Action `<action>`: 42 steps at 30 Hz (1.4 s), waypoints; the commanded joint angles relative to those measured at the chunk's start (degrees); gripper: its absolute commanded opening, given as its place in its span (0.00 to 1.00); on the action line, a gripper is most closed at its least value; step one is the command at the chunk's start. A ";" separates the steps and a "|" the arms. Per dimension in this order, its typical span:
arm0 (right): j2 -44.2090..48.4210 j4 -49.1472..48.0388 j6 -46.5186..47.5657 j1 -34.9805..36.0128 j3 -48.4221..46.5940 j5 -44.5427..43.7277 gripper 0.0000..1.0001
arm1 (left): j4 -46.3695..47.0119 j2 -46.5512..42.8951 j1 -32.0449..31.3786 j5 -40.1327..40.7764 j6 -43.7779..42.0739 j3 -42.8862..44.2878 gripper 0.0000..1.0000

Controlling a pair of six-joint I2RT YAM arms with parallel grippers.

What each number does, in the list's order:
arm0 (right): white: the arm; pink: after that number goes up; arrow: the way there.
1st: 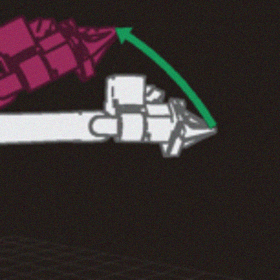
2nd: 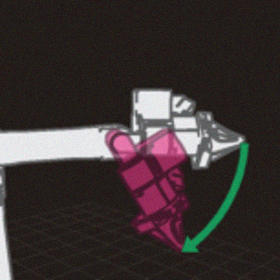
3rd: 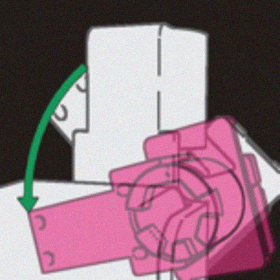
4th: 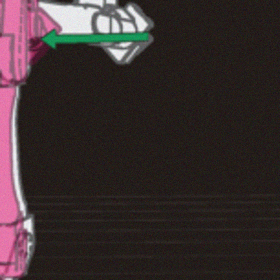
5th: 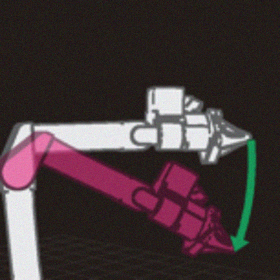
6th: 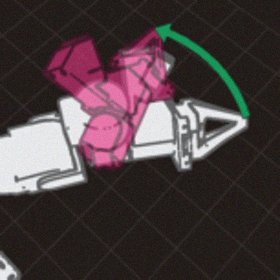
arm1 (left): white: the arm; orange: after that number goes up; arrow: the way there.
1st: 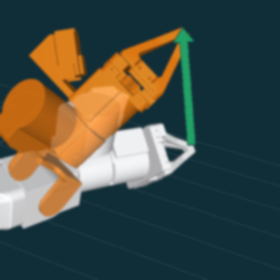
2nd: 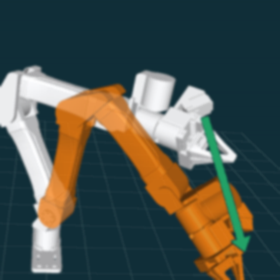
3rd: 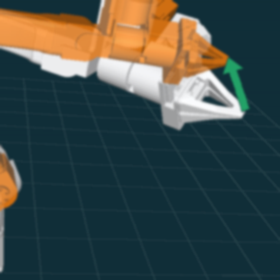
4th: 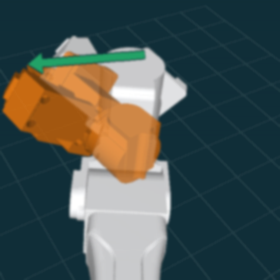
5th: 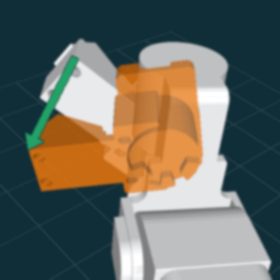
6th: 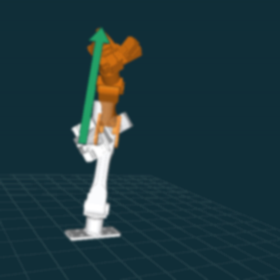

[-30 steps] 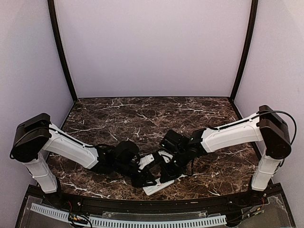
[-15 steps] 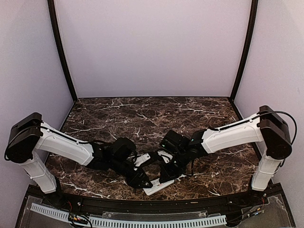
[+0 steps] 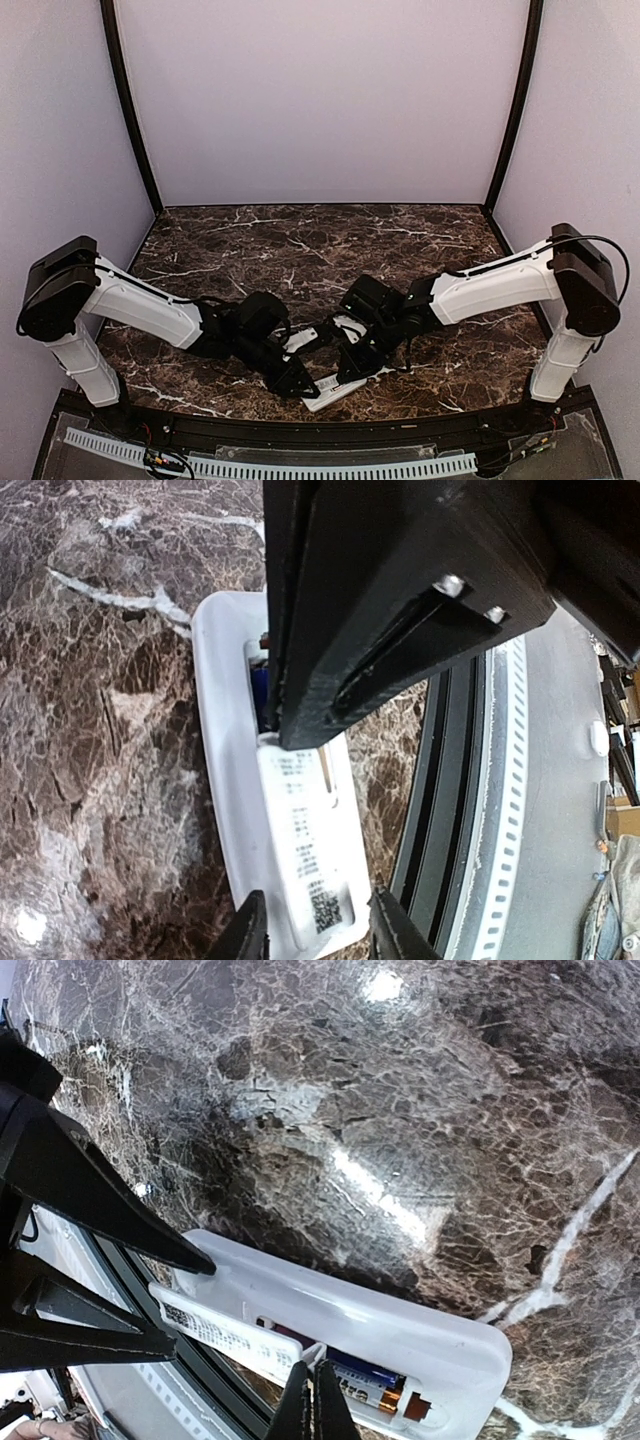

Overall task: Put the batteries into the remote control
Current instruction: Pick up the battery cover from the remote control without the battery cover.

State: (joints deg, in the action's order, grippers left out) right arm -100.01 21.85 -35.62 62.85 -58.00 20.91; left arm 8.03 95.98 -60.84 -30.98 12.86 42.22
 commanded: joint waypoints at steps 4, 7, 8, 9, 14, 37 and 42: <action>3.01 -3.53 1.10 0.26 2.02 -0.92 0.00 | -0.43 0.93 0.46 -1.69 -0.01 0.49 0.22; 3.40 -3.57 1.74 0.22 2.32 -0.80 0.00 | 0.18 -0.07 0.50 -1.56 -0.07 0.29 0.16; 3.41 -3.57 1.93 0.21 2.24 -0.71 0.00 | 0.29 -0.31 0.51 -1.68 -0.09 0.18 0.15; 3.44 -3.57 2.19 0.23 2.17 -0.69 0.00 | 0.55 -0.76 0.49 -1.99 -0.22 0.12 0.14; 4.00 -3.27 3.52 0.25 1.67 -1.23 0.00 | 0.84 -1.82 0.50 -2.57 -0.54 -0.02 0.17; 7.43 -3.88 5.62 0.33 2.92 -2.74 0.00 | 1.01 -4.08 1.86 -3.67 1.95 2.15 0.28; 8.89 -3.68 6.27 0.30 3.66 -3.58 0.00 | 2.24 -5.43 2.45 -4.55 2.82 1.58 0.38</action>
State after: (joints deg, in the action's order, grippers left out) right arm -93.82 19.22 -30.59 62.85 -55.51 18.79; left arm 9.02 93.78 -59.16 -33.82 14.61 43.24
